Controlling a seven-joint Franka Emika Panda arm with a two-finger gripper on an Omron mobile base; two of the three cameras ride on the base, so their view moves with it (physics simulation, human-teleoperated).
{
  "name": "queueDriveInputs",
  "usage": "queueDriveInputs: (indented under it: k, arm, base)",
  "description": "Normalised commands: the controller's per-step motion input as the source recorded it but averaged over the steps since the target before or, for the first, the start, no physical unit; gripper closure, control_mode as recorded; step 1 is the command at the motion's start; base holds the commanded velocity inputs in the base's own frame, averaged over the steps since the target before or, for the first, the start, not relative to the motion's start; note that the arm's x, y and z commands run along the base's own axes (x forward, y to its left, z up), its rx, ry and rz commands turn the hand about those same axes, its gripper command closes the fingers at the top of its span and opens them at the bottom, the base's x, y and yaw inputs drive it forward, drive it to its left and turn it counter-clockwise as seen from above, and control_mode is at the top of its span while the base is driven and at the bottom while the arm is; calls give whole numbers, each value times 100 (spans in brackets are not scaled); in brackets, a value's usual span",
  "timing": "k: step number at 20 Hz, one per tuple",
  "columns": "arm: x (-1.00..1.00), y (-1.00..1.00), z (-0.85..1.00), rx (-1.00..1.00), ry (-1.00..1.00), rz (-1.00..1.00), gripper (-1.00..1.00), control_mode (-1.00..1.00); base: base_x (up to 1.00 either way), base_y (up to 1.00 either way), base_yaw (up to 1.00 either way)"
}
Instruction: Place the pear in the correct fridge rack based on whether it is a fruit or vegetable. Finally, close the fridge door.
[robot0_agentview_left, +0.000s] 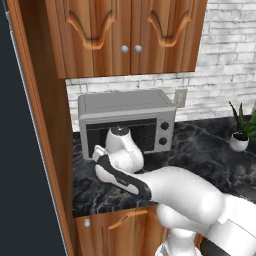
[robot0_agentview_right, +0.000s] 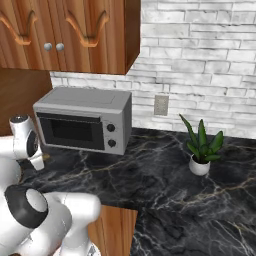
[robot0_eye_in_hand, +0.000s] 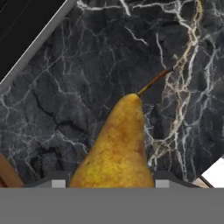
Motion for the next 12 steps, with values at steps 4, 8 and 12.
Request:
queueDriveInputs:
  k: [4, 8, 12]
  arm:
    - [-73, -100, 56, 4, -12, 0, 100, -100]
    - [-54, -100, 59, 0, -5, 0, 100, -100]
    - [-29, -100, 64, 0, -4, 0, 100, -100]
  base:
    - [0, 0, 0]
    - [0, 0, 0]
    - [0, 0, 0]
